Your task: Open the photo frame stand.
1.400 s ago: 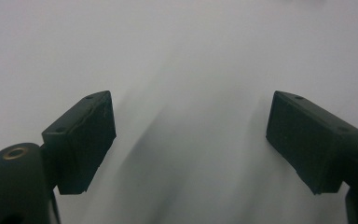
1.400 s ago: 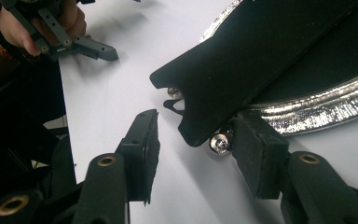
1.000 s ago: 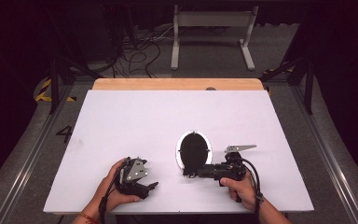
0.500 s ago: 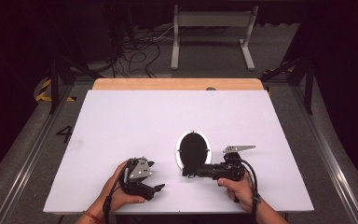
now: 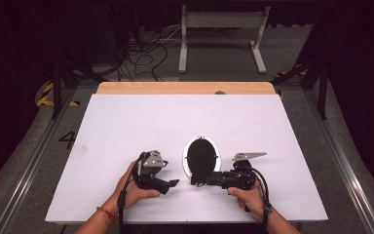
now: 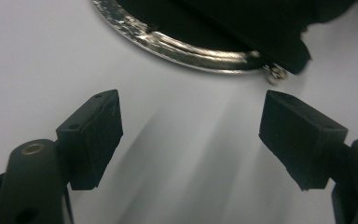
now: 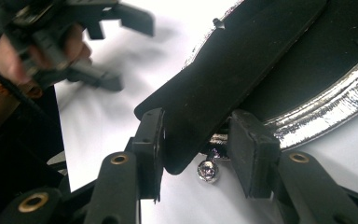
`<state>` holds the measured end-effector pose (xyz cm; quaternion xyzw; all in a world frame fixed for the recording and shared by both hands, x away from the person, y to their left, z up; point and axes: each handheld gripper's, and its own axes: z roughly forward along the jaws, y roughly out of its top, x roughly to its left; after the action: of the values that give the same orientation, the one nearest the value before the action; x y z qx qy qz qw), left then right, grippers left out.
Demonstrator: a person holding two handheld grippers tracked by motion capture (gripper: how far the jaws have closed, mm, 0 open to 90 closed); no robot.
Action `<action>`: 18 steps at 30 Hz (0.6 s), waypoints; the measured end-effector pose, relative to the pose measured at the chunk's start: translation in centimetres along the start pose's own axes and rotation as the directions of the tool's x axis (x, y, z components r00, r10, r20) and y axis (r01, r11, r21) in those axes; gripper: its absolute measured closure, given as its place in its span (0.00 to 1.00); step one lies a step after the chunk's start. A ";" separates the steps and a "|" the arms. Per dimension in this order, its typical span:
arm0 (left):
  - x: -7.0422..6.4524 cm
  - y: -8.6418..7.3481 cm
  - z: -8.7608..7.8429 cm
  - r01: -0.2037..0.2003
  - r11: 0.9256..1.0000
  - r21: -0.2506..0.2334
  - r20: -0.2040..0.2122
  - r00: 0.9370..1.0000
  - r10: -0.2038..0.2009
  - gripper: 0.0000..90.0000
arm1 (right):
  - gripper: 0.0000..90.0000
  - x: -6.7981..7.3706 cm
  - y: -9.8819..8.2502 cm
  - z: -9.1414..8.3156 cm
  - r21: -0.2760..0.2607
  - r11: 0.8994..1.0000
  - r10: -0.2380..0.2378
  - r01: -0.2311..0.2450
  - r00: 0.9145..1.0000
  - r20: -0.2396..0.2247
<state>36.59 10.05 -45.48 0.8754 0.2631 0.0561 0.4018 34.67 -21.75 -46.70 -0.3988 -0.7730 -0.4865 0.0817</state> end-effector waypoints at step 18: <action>1.4 1.8 2.9 0.041 0.998 0.048 0.063 0.997 -0.044 0.18 | 0.64 0.7 -0.1 0.0 0.006 0.996 -0.088 0.088 0.996 0.032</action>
<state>39.43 7.85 -46.24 0.8801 0.2699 0.0135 0.3903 34.16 -21.43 -46.42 -0.3720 -0.7922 -0.4814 0.0486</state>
